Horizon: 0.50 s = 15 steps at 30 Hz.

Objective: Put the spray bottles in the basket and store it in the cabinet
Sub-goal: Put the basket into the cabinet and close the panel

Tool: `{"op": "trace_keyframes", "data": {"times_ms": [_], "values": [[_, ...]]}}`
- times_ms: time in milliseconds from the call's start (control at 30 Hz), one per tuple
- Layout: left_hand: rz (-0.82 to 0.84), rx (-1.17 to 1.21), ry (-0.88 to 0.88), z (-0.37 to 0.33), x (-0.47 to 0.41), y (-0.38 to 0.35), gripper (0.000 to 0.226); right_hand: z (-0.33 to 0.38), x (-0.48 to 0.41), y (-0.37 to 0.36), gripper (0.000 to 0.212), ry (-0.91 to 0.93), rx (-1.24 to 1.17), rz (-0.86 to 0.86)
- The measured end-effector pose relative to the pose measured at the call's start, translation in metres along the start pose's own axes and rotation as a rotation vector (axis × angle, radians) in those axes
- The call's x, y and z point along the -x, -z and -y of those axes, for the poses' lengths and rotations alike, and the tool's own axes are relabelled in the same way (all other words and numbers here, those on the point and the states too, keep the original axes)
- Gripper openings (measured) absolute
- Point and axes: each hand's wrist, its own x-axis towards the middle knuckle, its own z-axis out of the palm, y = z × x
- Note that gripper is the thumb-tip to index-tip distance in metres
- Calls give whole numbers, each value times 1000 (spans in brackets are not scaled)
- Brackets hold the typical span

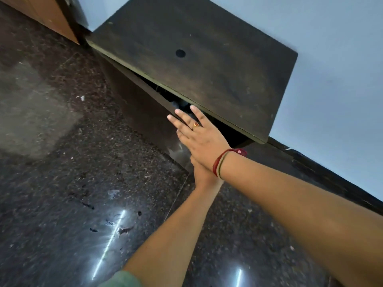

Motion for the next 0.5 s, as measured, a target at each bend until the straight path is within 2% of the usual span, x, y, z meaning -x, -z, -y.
{"op": "trace_keyframes", "data": {"times_ms": [67,167,267,367,433,500], "values": [[58,-62,-4,-2,-4,-3,60,-3,-3,-2,56,6,82,4],[162,-45,2,-5,-4,-1,82,-1,-8,-5,57,-35,180,14],[106,76,-16,-5,-7,3,99,2,-11,-12,59,-48,243,30],[300,145,-10,5,-4,10,81,2,-12,-23,63,-91,271,36],[343,191,36,14,-5,17,74,5,-17,-30,67,-139,290,55],[418,128,3,11,-10,22,67,10,-24,-38,74,-195,332,101]]}}
